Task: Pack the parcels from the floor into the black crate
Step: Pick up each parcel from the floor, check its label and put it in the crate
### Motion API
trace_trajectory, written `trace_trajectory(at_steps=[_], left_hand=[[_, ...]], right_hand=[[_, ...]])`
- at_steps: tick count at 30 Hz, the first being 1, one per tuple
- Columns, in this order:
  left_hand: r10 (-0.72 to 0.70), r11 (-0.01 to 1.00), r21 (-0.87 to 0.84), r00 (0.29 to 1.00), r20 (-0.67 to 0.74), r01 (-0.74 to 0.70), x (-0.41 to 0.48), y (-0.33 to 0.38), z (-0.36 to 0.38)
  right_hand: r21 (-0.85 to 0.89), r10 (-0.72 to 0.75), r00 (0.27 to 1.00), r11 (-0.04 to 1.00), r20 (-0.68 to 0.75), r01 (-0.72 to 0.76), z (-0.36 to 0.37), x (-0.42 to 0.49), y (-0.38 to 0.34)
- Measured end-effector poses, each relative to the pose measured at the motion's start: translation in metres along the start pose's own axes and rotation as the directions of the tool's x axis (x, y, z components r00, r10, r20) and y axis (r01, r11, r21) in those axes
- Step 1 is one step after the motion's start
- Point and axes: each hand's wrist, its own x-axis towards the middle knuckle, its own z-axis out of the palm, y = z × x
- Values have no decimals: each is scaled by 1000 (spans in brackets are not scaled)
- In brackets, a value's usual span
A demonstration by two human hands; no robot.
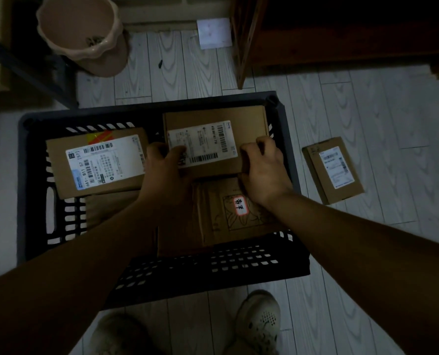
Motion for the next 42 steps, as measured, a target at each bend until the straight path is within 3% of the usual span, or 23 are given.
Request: trace_trajectory(at_steps=[7,12,18,20,22,23,24,25,28,31,35,42], left_hand=[[-29,991,132,992,124,12,11,-7,16],[-30,983,186,979,199,-8,-12,4,-20],[-38,981,194,979,198,-2,-104,62,-145],[41,967,240,980,195,-88,-147,87,-191],[55,950,280,957,283,-137,-184,102,-225],[126,939,281,958,258,-199,-199,106,-241],[51,973,203,958,282,-112,-216,116,-259],[4,983,181,980,200,-41,-233,130,-278],[-16,991,136,988,156,-6,-273,149,-315],[93,986,124,990,109,-107,-305,170,-348],[106,978,170,990,91,-121,-335,195,-367],[257,961,79,961,101,-265,-387,250,-380]], right_hand=[[-149,-8,996,989,90,21,14,6,7],[-101,-2,979,995,203,23,-17,-12,-8],[-15,87,959,996,269,-86,-138,-95,-52],[24,116,950,991,288,-129,-183,-129,-70],[62,107,946,989,307,-133,-226,-164,-88],[81,90,951,990,296,-119,-247,-181,-96],[105,66,960,990,271,-98,-267,-197,-102],[130,44,971,989,237,-77,-285,-213,-107],[182,25,983,981,181,-59,-332,-253,-120],[179,54,991,981,124,-76,-369,-287,-128],[186,121,992,975,36,-125,-400,-339,-125],[181,180,980,970,-81,-163,-443,-424,-110]])
